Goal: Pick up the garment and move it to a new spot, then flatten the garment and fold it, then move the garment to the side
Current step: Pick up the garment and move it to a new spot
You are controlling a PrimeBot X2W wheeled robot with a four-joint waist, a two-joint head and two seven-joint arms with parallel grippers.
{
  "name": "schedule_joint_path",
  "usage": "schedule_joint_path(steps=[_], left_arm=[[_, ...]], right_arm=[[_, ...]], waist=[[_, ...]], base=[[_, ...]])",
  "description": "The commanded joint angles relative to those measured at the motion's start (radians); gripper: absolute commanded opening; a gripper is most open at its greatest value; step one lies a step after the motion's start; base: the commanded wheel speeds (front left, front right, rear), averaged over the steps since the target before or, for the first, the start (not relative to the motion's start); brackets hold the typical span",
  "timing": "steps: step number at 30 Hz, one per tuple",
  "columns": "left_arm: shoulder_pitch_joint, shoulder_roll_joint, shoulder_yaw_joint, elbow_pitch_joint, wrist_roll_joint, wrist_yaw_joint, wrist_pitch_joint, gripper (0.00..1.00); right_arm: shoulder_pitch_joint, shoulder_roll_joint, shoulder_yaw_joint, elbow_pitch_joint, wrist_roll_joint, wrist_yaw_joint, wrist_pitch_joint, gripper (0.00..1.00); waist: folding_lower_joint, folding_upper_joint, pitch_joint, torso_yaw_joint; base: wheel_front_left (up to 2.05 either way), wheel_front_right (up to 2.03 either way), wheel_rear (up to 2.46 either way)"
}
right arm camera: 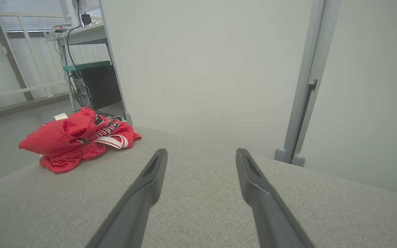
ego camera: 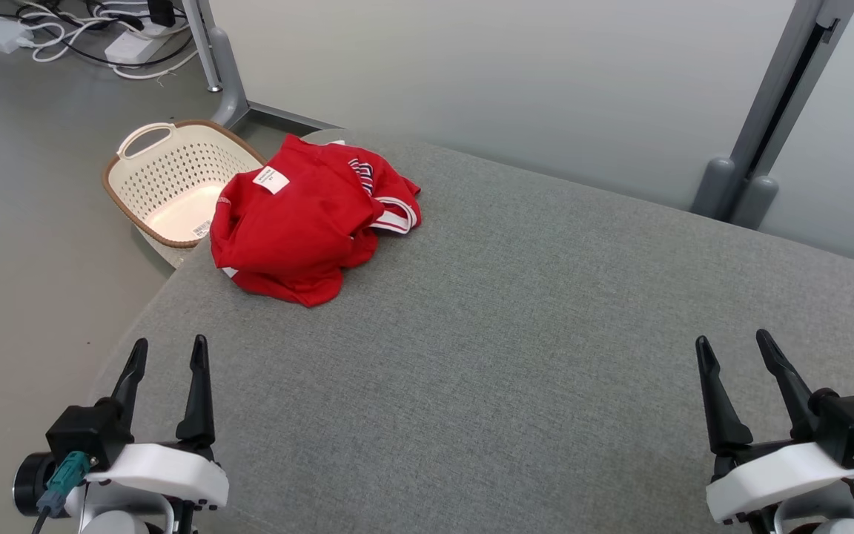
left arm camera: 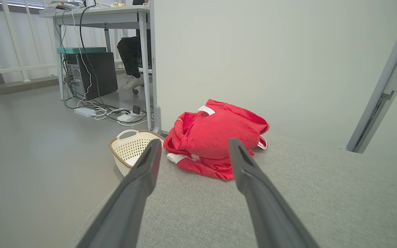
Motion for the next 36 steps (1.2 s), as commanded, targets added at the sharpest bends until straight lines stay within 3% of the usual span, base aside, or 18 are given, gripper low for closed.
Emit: schedule_joint_path(steps=[1, 12, 21, 26, 32, 33, 34, 35, 36], left_arm=[[-0.028, 0.003, -0.007, 0.003, 0.004, -0.006, -0.002, 1.00], [-0.248, -0.002, -0.048, 0.117, -0.039, -0.008, -0.002, 1.00], [-0.519, 0.037, -0.053, 0.454, -0.101, -0.007, 0.000, 1.00], [-0.633, 0.082, -0.067, 0.655, -0.139, -0.007, 0.034, 1.00], [-0.723, 0.118, -0.069, 0.795, -0.158, -0.007, 0.040, 1.00], [-0.733, 0.119, -0.070, 0.810, -0.161, -0.007, 0.038, 0.50], [-0.741, 0.121, -0.072, 0.822, -0.161, -0.007, 0.033, 0.24], [-0.748, 0.123, -0.071, 0.833, -0.165, -0.007, 0.028, 0.00], [-0.753, 0.124, -0.075, 0.841, -0.162, -0.007, 0.023, 0.00]], right_arm=[[0.000, -0.004, 0.002, -0.003, 0.001, 0.000, 0.004, 1.00], [-0.099, -0.045, 0.025, -0.076, -0.015, 0.000, 0.049, 1.00], [-0.182, -0.086, 0.033, -0.107, -0.011, 0.000, 0.066, 1.00], [-0.195, -0.089, 0.033, -0.095, -0.001, 0.000, 0.059, 1.00], [-0.205, -0.091, 0.036, -0.087, 0.000, 0.000, 0.055, 1.00], [-0.206, -0.092, 0.036, -0.087, 0.002, 0.000, 0.056, 1.00], [-0.207, -0.094, 0.035, -0.085, 0.004, 0.000, 0.056, 1.00], [-0.206, -0.096, 0.035, -0.084, 0.006, 0.000, 0.057, 1.00], [-0.205, -0.097, 0.033, -0.083, 0.009, 0.000, 0.057, 1.00]], waist=[[0.0000, 0.0000, 0.010, -0.005], [0.0000, 0.0000, 0.197, -0.094], [0.0000, 0.0000, 0.360, -0.172], [0.0000, 0.0000, 0.387, -0.186], [0.0000, 0.0000, 0.396, -0.189], [0.0000, 0.0000, 0.396, -0.188], [0.0000, 0.0000, 0.396, -0.187], [0.0000, 0.0000, 0.394, -0.187], [0.0000, 0.0000, 0.390, -0.185]], base=[[0.00, 0.00, 0.00], [0.00, 0.00, 0.00], [0.00, 0.00, 0.00], [0.00, 0.00, 0.00], [0.00, 0.00, 0.00], [0.00, 0.00, 0.00], [0.00, 0.00, 0.00], [0.00, 0.00, 0.00], [0.00, 0.00, 0.00]])
